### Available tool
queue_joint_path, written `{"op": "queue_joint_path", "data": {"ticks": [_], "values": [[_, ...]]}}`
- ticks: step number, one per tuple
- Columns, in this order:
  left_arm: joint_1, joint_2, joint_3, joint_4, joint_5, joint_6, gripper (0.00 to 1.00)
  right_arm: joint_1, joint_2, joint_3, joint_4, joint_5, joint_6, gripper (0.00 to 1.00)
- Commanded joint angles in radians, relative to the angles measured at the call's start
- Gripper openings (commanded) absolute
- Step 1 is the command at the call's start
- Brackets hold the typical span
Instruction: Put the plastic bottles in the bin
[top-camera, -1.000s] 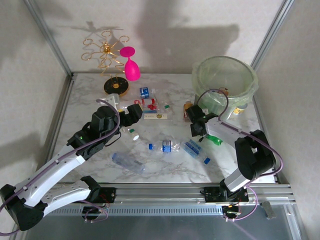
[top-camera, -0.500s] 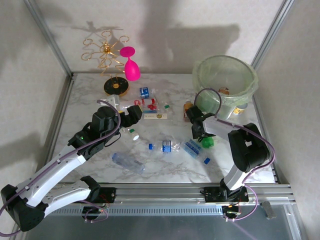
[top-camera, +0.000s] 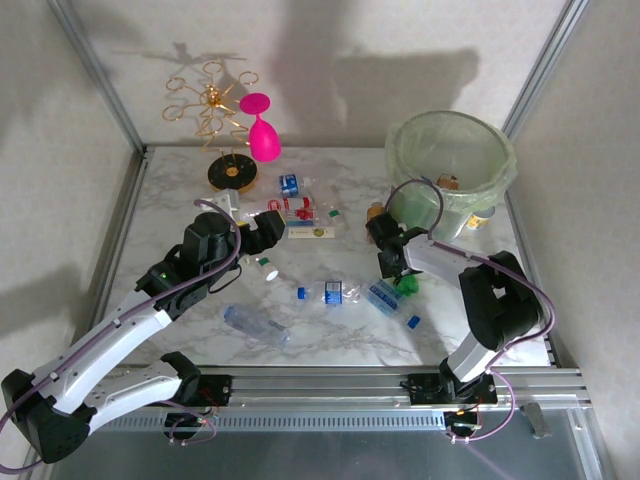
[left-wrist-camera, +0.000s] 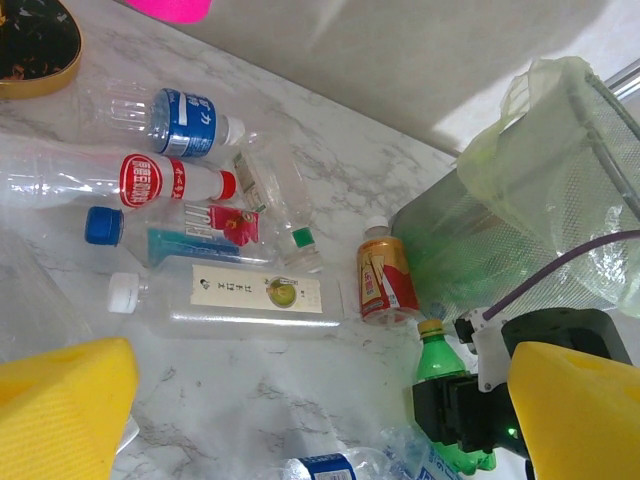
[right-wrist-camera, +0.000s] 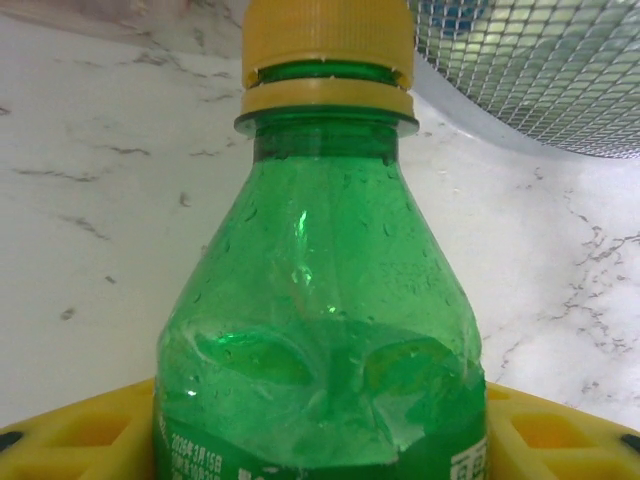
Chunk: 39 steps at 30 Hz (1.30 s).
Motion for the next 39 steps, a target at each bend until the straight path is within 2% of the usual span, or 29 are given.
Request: {"op": "queue_joint_path", "data": {"ticks": [1, 6, 13, 21, 27, 32, 39], "values": [[0.009, -0.023, 0.018, -0.004, -0.003, 0.016, 0.95, 0.025, -0.052, 0.037, -0.036, 0.025, 0.015, 0.54], [0.011, -0.021, 0.049, -0.026, 0.002, 0.025, 0.95, 0.064, -0.130, 0.072, -0.054, 0.005, 0.013, 0.54], [0.010, -0.030, 0.087, -0.051, 0.004, 0.040, 0.95, 0.183, -0.235, 0.186, -0.096, 0.014, -0.011, 0.51], [0.006, -0.030, 0.112, -0.031, 0.082, 0.065, 0.93, 0.203, -0.351, 0.356, -0.095, -0.155, -0.033, 0.51], [0.004, -0.014, 0.173, -0.051, 0.097, 0.105, 0.92, 0.203, -0.376, 0.516, -0.127, -0.163, -0.058, 0.51], [0.002, -0.003, 0.209, -0.051, 0.132, 0.115, 0.92, 0.161, -0.383, 0.610, -0.135, -0.111, -0.094, 0.51], [0.003, 0.022, 0.262, -0.081, 0.104, 0.185, 0.94, -0.026, -0.348, 0.753, -0.135, -0.143, -0.127, 0.49]]}}
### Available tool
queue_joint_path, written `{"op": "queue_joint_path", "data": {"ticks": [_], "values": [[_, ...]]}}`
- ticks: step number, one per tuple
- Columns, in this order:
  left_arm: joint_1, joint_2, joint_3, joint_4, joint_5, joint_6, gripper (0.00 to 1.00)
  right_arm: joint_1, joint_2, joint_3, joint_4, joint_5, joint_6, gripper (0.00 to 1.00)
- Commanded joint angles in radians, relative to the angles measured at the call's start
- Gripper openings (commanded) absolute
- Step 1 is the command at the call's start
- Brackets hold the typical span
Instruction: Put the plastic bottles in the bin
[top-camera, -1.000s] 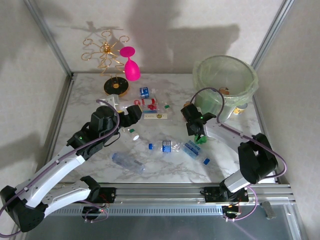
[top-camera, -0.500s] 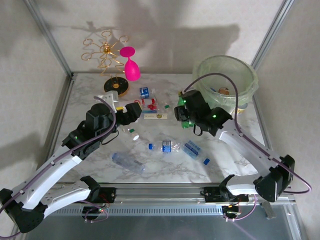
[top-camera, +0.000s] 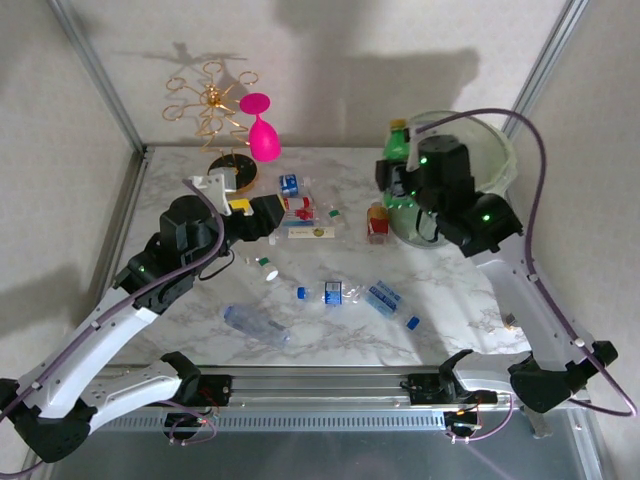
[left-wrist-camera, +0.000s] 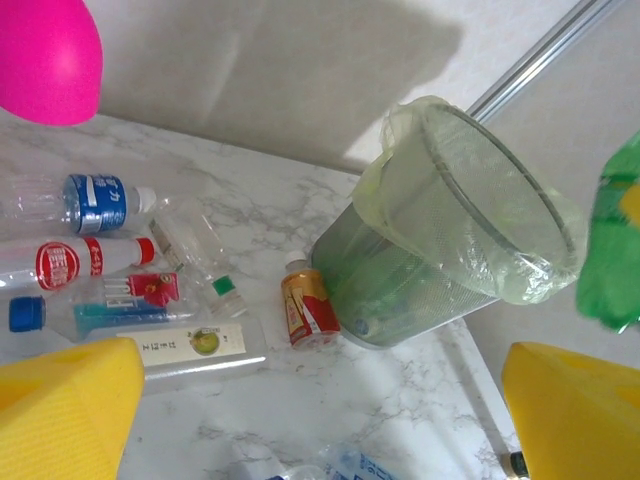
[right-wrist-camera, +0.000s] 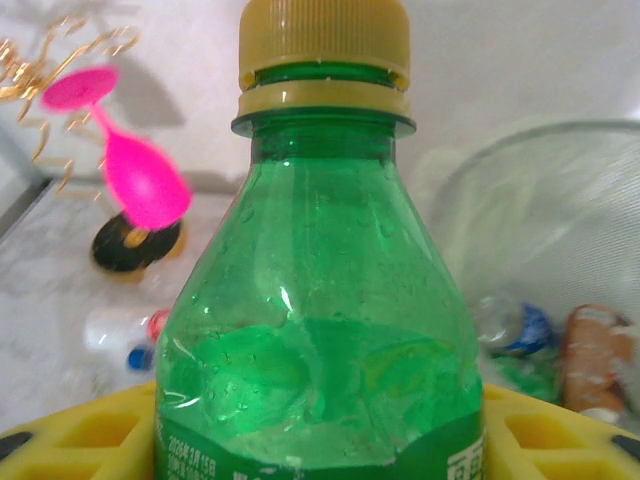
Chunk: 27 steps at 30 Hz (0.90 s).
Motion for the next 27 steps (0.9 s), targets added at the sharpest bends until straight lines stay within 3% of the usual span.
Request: {"op": "queue_joint_path", "data": {"ticks": [1, 5, 8, 13, 17, 23, 27], "values": [[0.012, 0.020, 0.057, -0.028, 0.001, 0.060, 0.96, -0.069, 0.026, 0.074, 0.005, 0.004, -0.037, 0.49], [0.146, 0.111, 0.074, 0.008, 0.255, -0.028, 0.94, -0.184, 0.097, 0.123, 0.021, 0.005, -0.032, 0.49], [0.179, 0.155, 0.011, 0.086, 0.342, -0.098, 0.93, -0.276, 0.163, 0.146, 0.043, -0.001, -0.018, 0.49], [0.179, 0.182, -0.076, 0.140, 0.364, -0.117, 0.93, -0.383, 0.297, 0.212, 0.049, -0.024, 0.003, 0.49], [0.176, 0.155, -0.115, 0.135, 0.315, -0.081, 0.93, -0.446, 0.403, 0.253, 0.044, -0.029, 0.015, 0.49], [0.168, 0.145, -0.145, 0.137, 0.288, -0.064, 0.93, -0.469, 0.549, 0.324, -0.008, 0.023, -0.003, 0.49], [0.164, 0.139, -0.150, 0.138, 0.261, -0.059, 0.93, -0.478, 0.597, 0.306, -0.013, -0.018, 0.015, 0.50]]}}
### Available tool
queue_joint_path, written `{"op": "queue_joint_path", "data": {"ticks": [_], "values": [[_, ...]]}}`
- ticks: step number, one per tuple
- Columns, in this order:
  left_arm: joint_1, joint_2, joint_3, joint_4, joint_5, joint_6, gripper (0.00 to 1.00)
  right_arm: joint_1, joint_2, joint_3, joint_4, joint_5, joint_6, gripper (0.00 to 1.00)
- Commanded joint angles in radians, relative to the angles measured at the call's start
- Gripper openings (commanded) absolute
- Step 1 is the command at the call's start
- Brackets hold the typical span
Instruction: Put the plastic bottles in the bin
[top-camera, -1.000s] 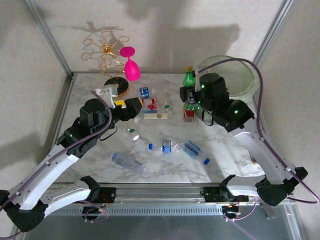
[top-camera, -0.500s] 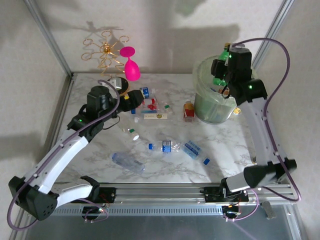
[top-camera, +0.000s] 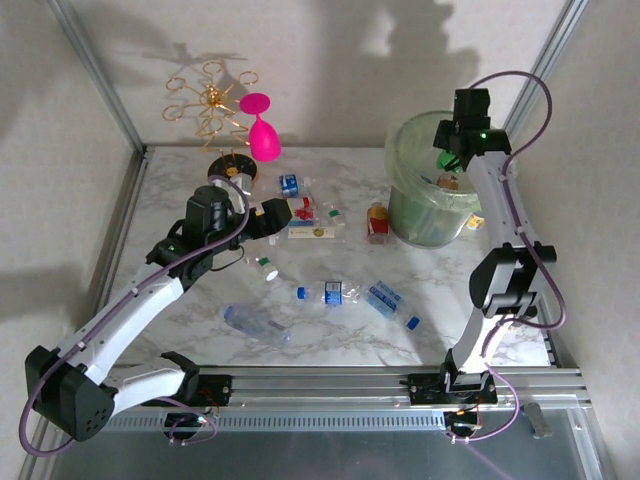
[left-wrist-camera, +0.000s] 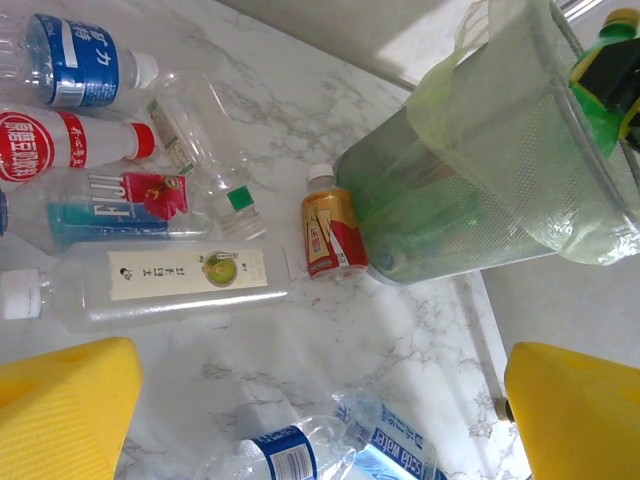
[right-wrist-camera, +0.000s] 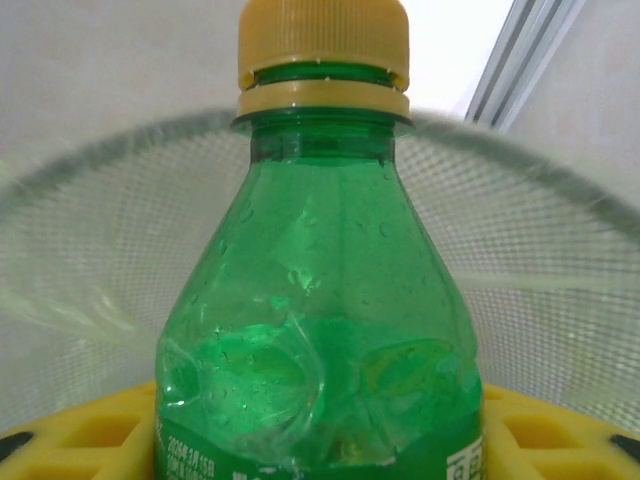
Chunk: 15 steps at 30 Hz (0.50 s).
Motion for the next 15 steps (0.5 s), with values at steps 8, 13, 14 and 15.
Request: {"op": "queue_joint_path", "data": {"ticks": [8, 13, 14, 15], "values": [[-0.015, -0.022, -0.010, 0.018, -0.053, 0.025, 0.93, -0.011, 0.117, 0.015, -0.040, -0.017, -0.005, 0.52], [-0.015, -0.025, -0.007, 0.012, -0.067, 0.024, 0.93, -0.015, 0.153, 0.022, -0.056, -0.052, 0.001, 0.54], [-0.014, -0.024, -0.005, 0.012, -0.067, 0.023, 0.93, -0.015, 0.161, 0.020, -0.060, -0.051, 0.001, 0.54], [-0.015, -0.023, -0.005, 0.014, -0.064, 0.022, 0.93, -0.015, 0.168, 0.019, -0.062, -0.054, 0.002, 0.54]]}}
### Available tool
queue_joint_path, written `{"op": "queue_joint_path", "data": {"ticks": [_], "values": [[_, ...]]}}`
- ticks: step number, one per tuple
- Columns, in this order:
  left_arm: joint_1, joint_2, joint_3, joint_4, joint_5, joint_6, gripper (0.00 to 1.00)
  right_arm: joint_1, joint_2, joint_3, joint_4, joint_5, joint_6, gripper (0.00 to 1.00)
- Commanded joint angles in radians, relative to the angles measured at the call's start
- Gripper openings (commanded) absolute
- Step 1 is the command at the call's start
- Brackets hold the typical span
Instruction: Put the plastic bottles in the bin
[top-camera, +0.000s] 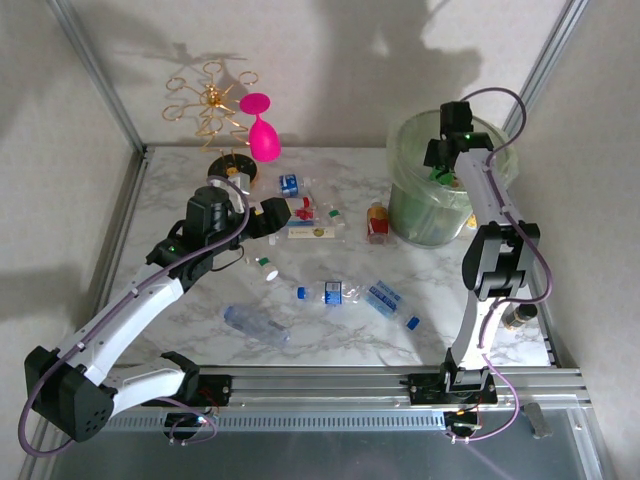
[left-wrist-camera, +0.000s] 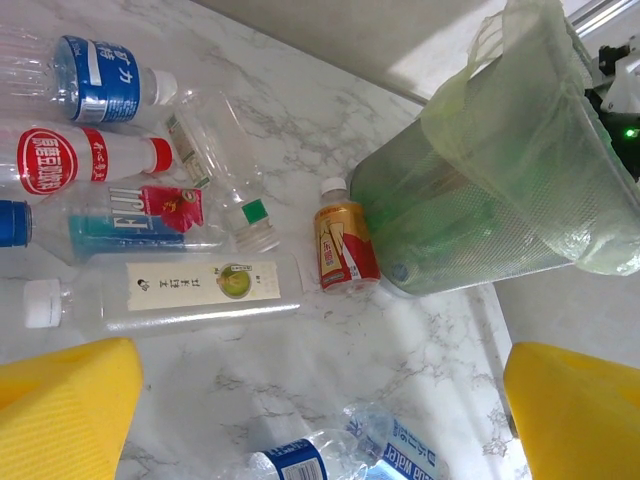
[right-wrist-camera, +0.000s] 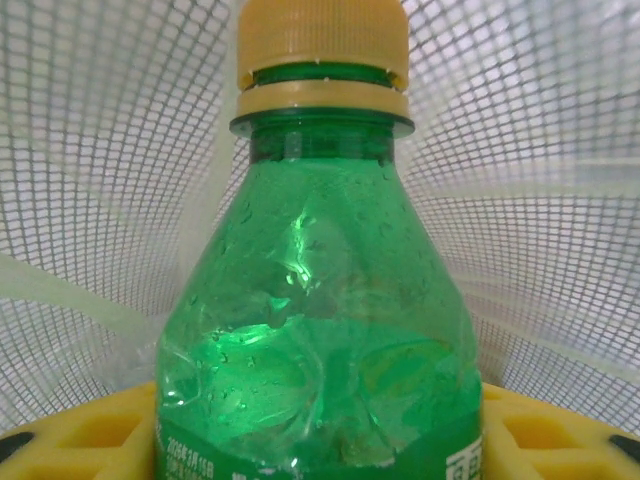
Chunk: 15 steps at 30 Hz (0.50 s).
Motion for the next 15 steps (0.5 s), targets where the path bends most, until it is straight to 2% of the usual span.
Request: {"op": "queue_joint_path", "data": {"ticks": [1, 6, 10, 15], "values": [[-0.009, -0.020, -0.003, 0.011, -0.023, 0.018, 0.93, -0.010, 0.032, 0.016, -0.008, -0.027, 0.003, 0.54], [-0.009, -0.022, 0.000, 0.006, -0.026, 0.018, 0.93, -0.006, 0.015, -0.008, 0.006, -0.071, -0.001, 0.62], [-0.009, -0.027, -0.001, 0.008, -0.032, 0.014, 0.93, -0.006, -0.005, -0.007, 0.003, -0.042, 0.001, 0.77], [-0.009, -0.036, 0.007, -0.003, -0.039, 0.013, 0.93, -0.006, -0.047, 0.006, 0.009, -0.006, 0.003, 0.79]]}}
